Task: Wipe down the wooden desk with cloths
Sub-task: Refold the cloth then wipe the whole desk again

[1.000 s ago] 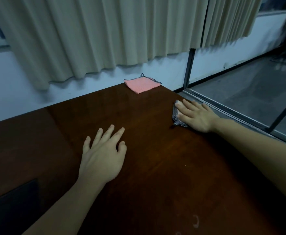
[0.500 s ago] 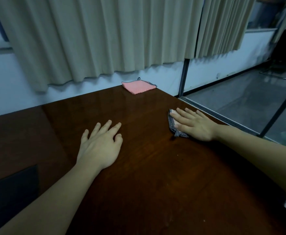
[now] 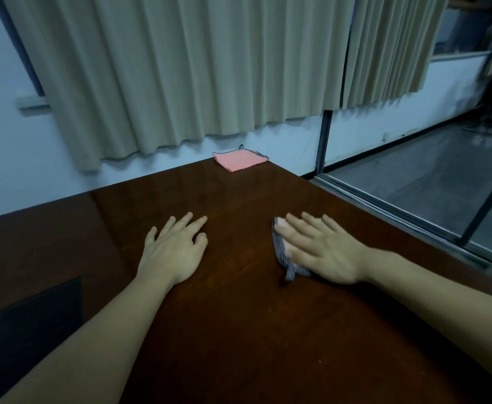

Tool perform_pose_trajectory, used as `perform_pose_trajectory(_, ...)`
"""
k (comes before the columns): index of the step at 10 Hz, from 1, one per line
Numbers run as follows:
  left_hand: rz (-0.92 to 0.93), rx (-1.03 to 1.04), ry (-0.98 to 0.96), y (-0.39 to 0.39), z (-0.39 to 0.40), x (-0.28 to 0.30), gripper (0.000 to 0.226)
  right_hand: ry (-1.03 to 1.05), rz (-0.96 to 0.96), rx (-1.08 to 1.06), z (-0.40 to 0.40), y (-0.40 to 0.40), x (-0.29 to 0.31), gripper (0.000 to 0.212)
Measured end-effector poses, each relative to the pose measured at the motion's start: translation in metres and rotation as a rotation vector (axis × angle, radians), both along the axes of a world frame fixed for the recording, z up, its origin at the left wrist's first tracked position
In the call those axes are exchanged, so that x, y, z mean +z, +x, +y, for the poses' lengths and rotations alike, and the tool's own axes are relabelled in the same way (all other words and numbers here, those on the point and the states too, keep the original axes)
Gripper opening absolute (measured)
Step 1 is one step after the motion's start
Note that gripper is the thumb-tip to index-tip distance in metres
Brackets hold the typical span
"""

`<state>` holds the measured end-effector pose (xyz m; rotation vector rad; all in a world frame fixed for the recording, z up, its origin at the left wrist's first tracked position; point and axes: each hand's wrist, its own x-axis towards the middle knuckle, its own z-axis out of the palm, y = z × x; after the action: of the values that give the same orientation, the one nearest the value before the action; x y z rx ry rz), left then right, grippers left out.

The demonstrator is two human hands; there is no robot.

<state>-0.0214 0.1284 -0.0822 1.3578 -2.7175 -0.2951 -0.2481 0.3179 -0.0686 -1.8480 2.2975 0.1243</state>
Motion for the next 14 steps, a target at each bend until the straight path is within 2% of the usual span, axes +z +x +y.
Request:
perform_pose_trajectory(1,0.005,0.004,-0.004,0.0,-0.001,-0.002,0.051,-0.004,-0.028,0.032,0.015,0.0,-0.001,0.067)
perform_pose_trajectory(2,0.011,0.006,-0.007,0.001,-0.002,-0.002,0.051,-0.008,-0.002,-0.02,-0.008,-0.021,-0.004,0.061)
perform_pose_trajectory(4,0.024,0.003,-0.009,0.001,-0.003,-0.003,0.051,-0.026,0.034,-0.23,-0.09,-0.07,-0.007,0.064)
perform_pose_trajectory(5,0.031,0.001,-0.007,0.001,-0.003,-0.003,0.051,-0.017,0.045,-0.248,-0.102,-0.062,-0.009,0.064)
perform_pose_trajectory(6,0.031,-0.004,-0.011,-0.001,-0.001,-0.002,0.051,-0.005,0.031,-0.16,-0.081,-0.033,-0.005,0.064)
perform_pose_trajectory(7,0.031,-0.001,-0.011,0.0,-0.001,-0.002,0.051,0.013,0.028,-0.004,-0.039,0.009,0.001,0.08)
perform_pose_trajectory(8,0.027,-0.002,-0.013,0.0,-0.001,-0.002,0.051,-0.019,-0.024,0.071,-0.002,0.035,0.0,0.069)
perform_pose_trajectory(9,0.03,0.002,-0.015,0.0,-0.001,-0.002,0.051,-0.01,-0.025,0.061,-0.003,0.029,-0.002,0.064)
perform_pose_trajectory(11,0.054,0.007,-0.01,0.001,-0.002,-0.003,0.051,-0.033,0.014,-0.151,-0.074,-0.021,-0.009,0.061)
perform_pose_trajectory(12,0.064,0.004,-0.006,0.001,-0.001,-0.004,0.051,-0.021,0.008,-0.188,-0.087,-0.024,-0.012,0.062)
perform_pose_trajectory(14,0.115,0.013,-0.006,0.001,0.001,-0.002,0.051,0.009,-0.003,-0.016,-0.031,0.031,-0.002,0.066)
